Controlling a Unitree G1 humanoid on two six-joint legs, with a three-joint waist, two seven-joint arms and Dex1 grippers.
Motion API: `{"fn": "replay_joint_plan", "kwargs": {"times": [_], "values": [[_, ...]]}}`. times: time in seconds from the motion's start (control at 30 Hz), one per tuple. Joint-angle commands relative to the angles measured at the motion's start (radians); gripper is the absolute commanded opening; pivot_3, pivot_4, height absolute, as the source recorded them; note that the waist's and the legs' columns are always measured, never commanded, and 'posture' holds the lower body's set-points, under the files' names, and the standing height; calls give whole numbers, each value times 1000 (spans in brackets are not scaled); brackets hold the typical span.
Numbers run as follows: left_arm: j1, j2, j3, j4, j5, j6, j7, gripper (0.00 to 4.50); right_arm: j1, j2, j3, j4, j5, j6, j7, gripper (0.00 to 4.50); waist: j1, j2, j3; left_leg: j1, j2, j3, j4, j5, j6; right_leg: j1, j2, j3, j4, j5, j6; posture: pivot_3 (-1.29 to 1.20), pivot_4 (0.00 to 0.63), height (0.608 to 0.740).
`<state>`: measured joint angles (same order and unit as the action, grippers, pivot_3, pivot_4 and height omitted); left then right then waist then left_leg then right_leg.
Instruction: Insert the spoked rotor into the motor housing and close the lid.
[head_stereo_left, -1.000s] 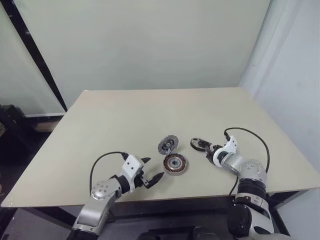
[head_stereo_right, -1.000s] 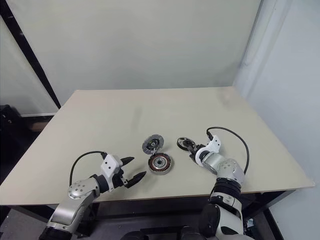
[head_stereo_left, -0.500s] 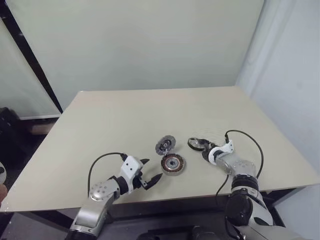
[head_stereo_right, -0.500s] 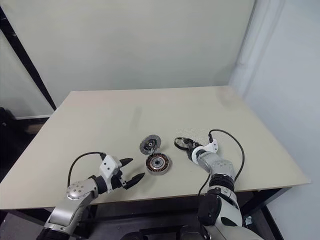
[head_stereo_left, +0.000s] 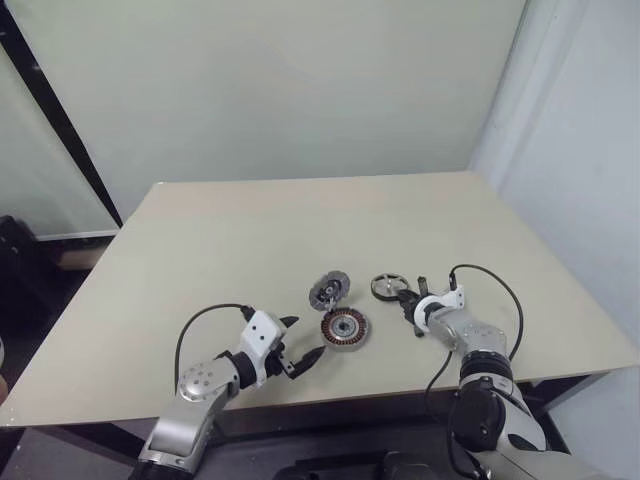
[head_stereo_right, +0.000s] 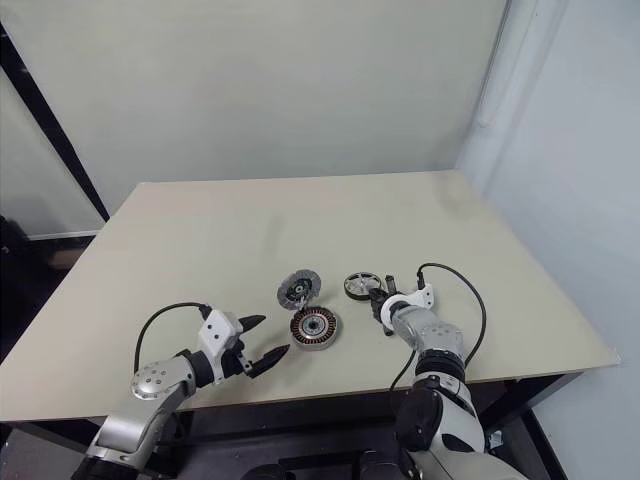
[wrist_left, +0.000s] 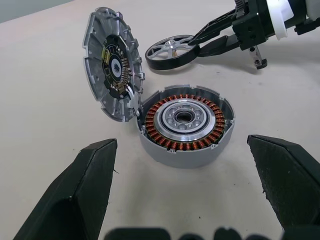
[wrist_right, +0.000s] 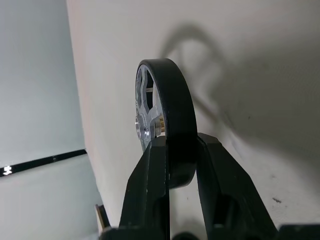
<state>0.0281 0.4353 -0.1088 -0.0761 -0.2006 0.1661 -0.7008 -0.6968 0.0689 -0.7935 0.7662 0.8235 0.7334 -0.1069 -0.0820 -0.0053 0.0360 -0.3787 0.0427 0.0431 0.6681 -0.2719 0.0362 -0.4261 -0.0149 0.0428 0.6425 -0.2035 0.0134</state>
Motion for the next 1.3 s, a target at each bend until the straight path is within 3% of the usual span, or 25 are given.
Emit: {"fn": "replay_joint_plan", "kwargs": {"times": [0.03,0.53,1.0,1.3], "values": [[-12,3,16,-33,-7,-9,0,4500,-14,1,2,-100,83,52,-1,392,0,0,0,0,0,0,0,0,0,0,0,0,0,0,0,0,0,740],[-31,12,28,-5,-13,-10,-17,4500,216,49,180,-651,228,450,-163,392,0,1,0,0,1,-1,-1,0,0,0,0,0,0,0,0,0,0,740],[-33,29,27,5,-13,6,-48,4500,314,129,253,-785,369,577,-270,392,0,1,0,0,1,-2,-1,0,0,-1,-1,0,-1,-1,-1,0,0,740],[-32,27,26,5,-11,3,-46,4500,346,142,347,-769,368,577,-274,392,0,1,0,0,1,-2,-1,0,0,-1,-1,0,-1,-1,-1,0,0,740]]}}
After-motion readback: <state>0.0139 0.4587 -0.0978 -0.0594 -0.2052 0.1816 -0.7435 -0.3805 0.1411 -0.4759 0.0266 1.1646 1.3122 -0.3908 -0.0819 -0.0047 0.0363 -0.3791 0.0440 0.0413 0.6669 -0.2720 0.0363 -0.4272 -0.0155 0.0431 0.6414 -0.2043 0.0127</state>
